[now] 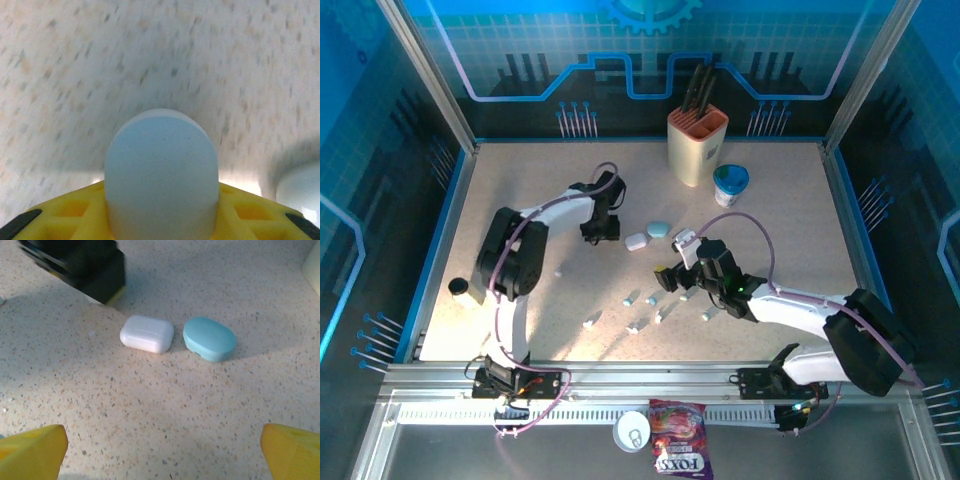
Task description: Insert wireless bluetooth earbuds into charging case
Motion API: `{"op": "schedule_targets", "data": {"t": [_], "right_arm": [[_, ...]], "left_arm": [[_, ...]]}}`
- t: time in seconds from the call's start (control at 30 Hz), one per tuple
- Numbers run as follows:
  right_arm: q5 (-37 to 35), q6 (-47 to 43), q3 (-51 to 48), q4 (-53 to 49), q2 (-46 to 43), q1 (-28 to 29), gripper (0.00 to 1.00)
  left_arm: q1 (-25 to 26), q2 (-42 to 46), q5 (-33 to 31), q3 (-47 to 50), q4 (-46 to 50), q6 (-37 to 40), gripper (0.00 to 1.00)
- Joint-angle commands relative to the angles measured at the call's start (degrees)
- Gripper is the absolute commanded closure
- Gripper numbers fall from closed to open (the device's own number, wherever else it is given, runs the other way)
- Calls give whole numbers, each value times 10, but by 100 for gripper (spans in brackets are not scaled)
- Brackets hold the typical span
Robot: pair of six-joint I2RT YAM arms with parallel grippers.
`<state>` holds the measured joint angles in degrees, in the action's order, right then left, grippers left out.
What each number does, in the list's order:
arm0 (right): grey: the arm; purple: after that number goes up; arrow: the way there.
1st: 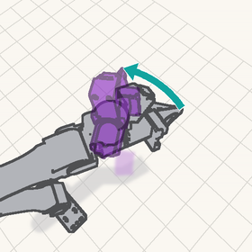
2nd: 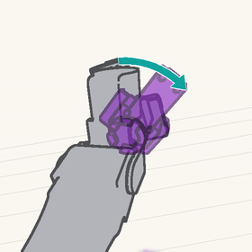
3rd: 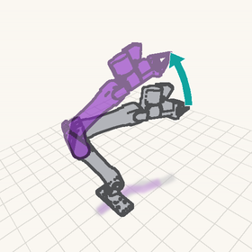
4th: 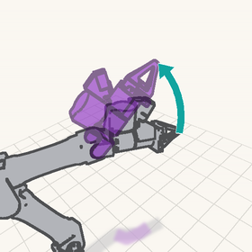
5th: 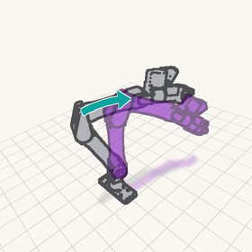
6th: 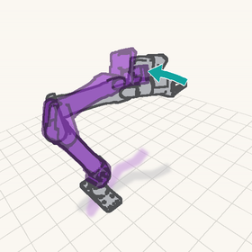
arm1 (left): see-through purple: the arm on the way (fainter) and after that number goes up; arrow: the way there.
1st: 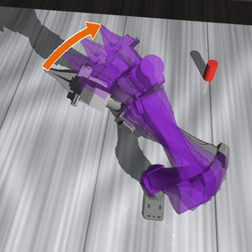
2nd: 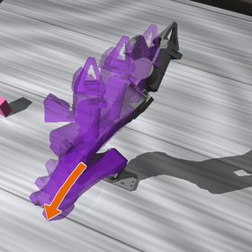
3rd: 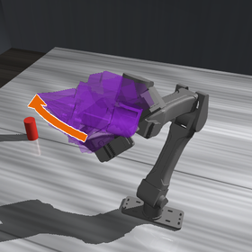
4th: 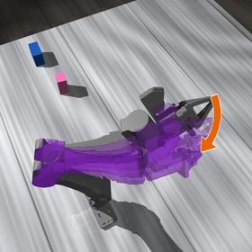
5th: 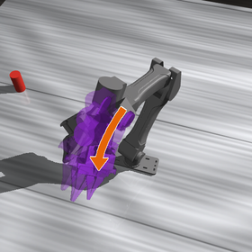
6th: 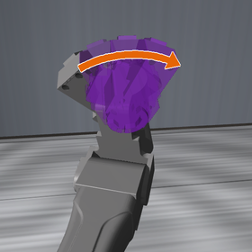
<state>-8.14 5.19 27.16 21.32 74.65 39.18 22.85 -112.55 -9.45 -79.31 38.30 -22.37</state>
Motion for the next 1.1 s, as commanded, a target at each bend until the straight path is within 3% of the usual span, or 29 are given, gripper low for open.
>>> {"op": "schedule_targets", "data": {"t": [0.0,0.17,0.3,0.4,0.6,0.9,1.07], "right_arm": [[39,29,-20,20,-28,-25,0],[55,97,-21,-14,-65,-59,0],[67,201,30,-151,-90,-86,0],[106,263,69,-220,-96,-105,0],[222,348,113,-266,-86,-133,0],[354,419,129,-212,-69,-140,0],[426,470,142,-172,-16,-138,12]], "left_arm": [[7,98,30,58,-6,26,57],[32,196,93,145,-54,52,58],[70,242,133,187,-113,136,58],[77,264,177,210,-157,191,58],[77,298,270,262,-237,315,60],[78,309,383,285,-287,395,62],[80,310,407,275,-277,431,61]]}}
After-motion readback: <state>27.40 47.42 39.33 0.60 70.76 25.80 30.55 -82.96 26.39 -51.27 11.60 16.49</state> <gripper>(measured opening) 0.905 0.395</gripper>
